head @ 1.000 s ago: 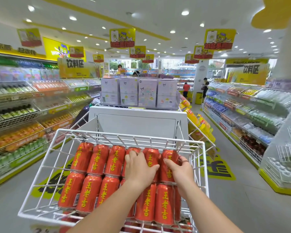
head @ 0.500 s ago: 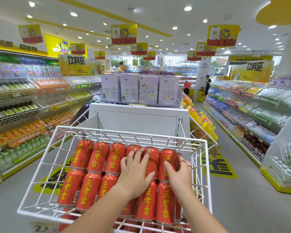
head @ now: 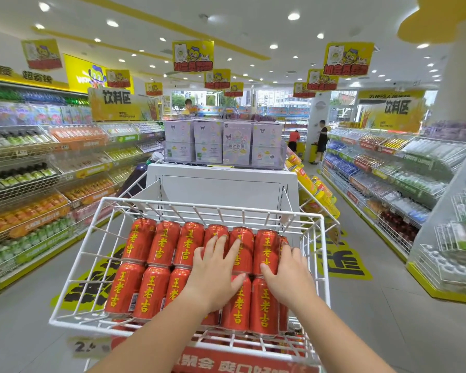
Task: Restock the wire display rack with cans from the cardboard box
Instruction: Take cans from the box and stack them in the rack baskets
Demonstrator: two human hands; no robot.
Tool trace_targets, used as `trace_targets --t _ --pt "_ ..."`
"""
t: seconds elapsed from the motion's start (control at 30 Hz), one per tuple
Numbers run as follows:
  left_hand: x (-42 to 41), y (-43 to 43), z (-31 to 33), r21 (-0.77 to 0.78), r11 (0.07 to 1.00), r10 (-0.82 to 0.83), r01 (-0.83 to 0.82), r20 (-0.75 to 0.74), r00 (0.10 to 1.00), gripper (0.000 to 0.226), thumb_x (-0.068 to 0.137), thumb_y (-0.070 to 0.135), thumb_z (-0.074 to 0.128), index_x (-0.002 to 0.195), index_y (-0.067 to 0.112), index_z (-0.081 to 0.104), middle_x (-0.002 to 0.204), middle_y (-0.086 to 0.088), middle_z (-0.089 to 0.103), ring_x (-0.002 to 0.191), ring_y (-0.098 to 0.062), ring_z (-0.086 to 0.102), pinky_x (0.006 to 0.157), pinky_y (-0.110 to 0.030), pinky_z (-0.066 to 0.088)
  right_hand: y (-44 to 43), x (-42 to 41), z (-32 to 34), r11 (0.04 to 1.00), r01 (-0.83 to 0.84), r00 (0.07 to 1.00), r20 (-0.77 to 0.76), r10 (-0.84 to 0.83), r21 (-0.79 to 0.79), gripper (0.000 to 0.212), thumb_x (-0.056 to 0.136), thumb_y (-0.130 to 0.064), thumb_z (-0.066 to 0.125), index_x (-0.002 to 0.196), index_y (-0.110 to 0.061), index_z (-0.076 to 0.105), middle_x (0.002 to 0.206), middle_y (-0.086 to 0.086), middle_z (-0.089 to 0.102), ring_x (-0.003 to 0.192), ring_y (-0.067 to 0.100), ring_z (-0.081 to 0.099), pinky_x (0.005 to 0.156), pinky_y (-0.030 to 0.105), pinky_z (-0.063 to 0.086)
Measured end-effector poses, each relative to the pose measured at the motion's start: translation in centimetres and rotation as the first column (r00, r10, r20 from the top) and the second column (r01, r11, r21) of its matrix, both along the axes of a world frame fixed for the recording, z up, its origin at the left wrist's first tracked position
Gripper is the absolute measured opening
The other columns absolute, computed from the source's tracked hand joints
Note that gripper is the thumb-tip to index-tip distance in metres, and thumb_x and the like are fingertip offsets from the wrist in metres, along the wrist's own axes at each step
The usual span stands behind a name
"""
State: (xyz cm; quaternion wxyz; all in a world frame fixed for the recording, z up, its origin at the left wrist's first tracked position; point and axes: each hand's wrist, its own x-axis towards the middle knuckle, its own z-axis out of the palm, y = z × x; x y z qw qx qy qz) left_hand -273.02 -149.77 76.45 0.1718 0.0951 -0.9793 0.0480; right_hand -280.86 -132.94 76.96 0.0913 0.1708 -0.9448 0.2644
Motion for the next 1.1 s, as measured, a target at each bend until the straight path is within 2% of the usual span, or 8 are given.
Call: trace_targets --t 0.07,0.17,0.3,0.47,0.67,0.83,1.0,1.1 --pt "1.3 -0.3 0.1 -0.018 1.000 -0.018 0.018 -0.002 1.000 0.084 0.093 0.069 0.032 0.161 0.032 0.001 0.169 -0.010 0.008 0.154 -0.031 0.005 0.119 -0.054 0.016 0.5 1.1 0.1 0.993 -0.015 0.996 -0.090 0.025 0.113 0.082 0.091 -0.059 0.049 0.154 -0.014 0.022 0.146 0.007 0.038 0.138 0.026 0.036 0.112 0.040 0.036" --pt "3.6 -0.6 0.4 -0.017 1.000 -0.026 0.026 0.019 0.999 0.091 0.087 0.073 0.032 0.161 0.030 0.000 0.169 -0.010 0.006 0.155 -0.033 0.005 0.121 -0.055 0.014 1.0 3.1 0.1 0.963 -0.035 0.988 -0.138 0.074 0.267 0.089 0.091 -0.066 0.041 0.159 -0.016 0.012 0.163 0.013 0.020 0.150 0.030 0.018 0.123 0.043 0.019" --pt "7.6 -1.7 0.6 -0.053 0.997 -0.056 0.059 0.051 0.997 0.097 0.085 0.075 0.032 0.161 0.024 -0.001 0.167 -0.012 0.015 0.153 -0.034 0.012 0.122 -0.055 0.014 0.9 6.9 0.2 0.936 -0.048 0.976 -0.182 0.118 0.348 0.090 0.091 -0.070 0.033 0.160 -0.018 0.011 0.167 0.013 0.011 0.154 0.033 0.005 0.125 0.047 0.008" --pt "13.8 -3.8 0.3 -0.087 0.986 -0.138 0.144 0.075 0.988 0.095 0.087 0.073 0.034 0.161 0.022 0.002 0.166 -0.013 0.019 0.153 -0.034 0.013 0.123 -0.054 0.013 -0.6 13.2 -0.3 0.916 -0.039 0.979 -0.170 0.116 0.398 0.101 0.076 -0.075 0.005 0.160 -0.019 0.015 0.166 0.011 0.014 0.154 0.031 0.006 0.125 0.046 0.009" --pt "22.7 -7.6 -2.1 -0.055 0.973 -0.218 0.224 0.100 0.971 0.092 0.089 0.069 0.035 0.160 0.016 0.012 0.163 -0.015 0.024 0.152 -0.035 0.017 0.121 -0.054 0.017 -4.3 22.3 -3.1 0.906 -0.047 0.983 -0.141 0.117 0.420 0.093 0.084 -0.073 0.011 0.159 -0.019 0.021 0.165 0.011 0.019 0.153 0.030 0.012 0.124 0.046 0.014" --pt "28.5 -11.3 -6.0 -0.034 0.967 -0.249 0.253 0.078 0.965 0.093 0.081 0.068 0.031 0.152 0.009 0.038 0.150 -0.017 0.046 0.141 -0.036 0.040 0.114 -0.053 0.034 -7.5 29.0 -6.7 0.891 -0.035 0.984 -0.142 0.111 0.452 0.091 0.084 -0.069 0.016 0.154 -0.014 0.035 0.159 0.015 0.034 0.149 0.034 0.026 0.121 0.048 0.021" --pt "33.1 -13.2 -11.1 0.006 0.972 -0.232 0.234 0.160 0.960 0.095 0.082 0.068 0.023 0.156 0.008 0.030 0.156 -0.018 0.038 0.145 -0.037 0.034 0.116 -0.055 0.029 -8.7 33.9 -10.9 0.858 -0.088 0.992 -0.030 0.120 0.506 0.094 0.082 -0.070 0.006 0.158 -0.016 0.023 0.164 0.013 0.022 0.152 0.031 0.016 0.123 0.047 0.017" --pt "35.0 -13.8 -14.7 0.033 0.979 -0.202 0.200 0.235 0.951 0.096 0.081 0.067 0.020 0.157 0.009 0.026 0.157 -0.019 0.035 0.146 -0.037 0.031 0.116 -0.056 0.029 -9.0 35.6 -14.0 0.841 -0.116 0.992 0.018 0.126 0.529 0.093 0.084 -0.069 0.009 0.157 -0.014 0.028 0.163 0.014 0.026 0.151 0.033 0.019 0.122 0.050 0.020"
